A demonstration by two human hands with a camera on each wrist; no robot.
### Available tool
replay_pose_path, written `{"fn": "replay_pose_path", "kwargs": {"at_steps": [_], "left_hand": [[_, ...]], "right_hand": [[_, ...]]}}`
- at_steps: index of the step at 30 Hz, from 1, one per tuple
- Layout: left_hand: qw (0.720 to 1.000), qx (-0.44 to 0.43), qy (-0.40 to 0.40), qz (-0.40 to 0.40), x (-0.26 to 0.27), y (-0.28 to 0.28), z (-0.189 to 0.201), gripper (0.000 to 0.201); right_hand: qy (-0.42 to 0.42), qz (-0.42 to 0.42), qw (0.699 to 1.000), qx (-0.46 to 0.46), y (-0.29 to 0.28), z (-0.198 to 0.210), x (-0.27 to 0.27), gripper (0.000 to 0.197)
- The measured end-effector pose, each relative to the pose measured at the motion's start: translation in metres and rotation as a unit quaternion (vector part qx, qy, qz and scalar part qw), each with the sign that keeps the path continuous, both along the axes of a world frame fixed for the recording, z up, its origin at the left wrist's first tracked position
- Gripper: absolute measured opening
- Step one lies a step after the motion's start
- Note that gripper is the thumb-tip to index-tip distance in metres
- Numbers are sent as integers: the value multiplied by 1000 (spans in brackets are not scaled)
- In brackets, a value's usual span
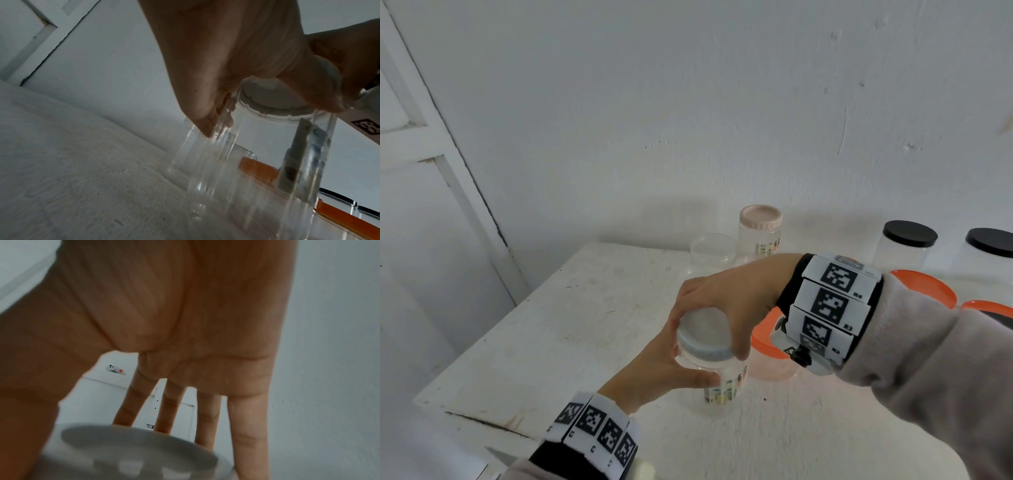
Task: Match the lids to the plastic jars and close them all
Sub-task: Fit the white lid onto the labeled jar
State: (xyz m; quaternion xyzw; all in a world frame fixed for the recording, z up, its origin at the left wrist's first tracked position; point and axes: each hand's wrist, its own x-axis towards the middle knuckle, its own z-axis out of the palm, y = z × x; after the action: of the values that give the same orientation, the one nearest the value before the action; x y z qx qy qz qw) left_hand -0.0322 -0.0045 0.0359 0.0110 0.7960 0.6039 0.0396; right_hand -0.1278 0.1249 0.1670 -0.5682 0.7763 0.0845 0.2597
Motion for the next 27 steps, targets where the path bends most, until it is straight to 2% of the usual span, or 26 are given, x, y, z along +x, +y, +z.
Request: {"fn": "replay_pose_path", "kwargs": {"at_steps": [7,10,15,19,24,27], "left_hand": [[1000,20,11,7,1,2,-3,87],[1000,15,9,15,1,3,-4,90],[1000,9,12,13,1,3,-5,89],[1000,4,13,11,1,2,-5,89],[1000,16,12,16,1,3,-5,89],[1000,19,16,11,2,3,-5,90]], "right_hand": [[86,-98,991,-41,3,-15,4,83],[102,-131,985,-33,1,-17,6,89],[63,-93,993,39,0,-4,7,104],[59,-73,995,12,0,-5,6,89],[99,-144,984,-27,0,-14,9,77],[107,-159,981,-14,0,-10,8,85]]}}
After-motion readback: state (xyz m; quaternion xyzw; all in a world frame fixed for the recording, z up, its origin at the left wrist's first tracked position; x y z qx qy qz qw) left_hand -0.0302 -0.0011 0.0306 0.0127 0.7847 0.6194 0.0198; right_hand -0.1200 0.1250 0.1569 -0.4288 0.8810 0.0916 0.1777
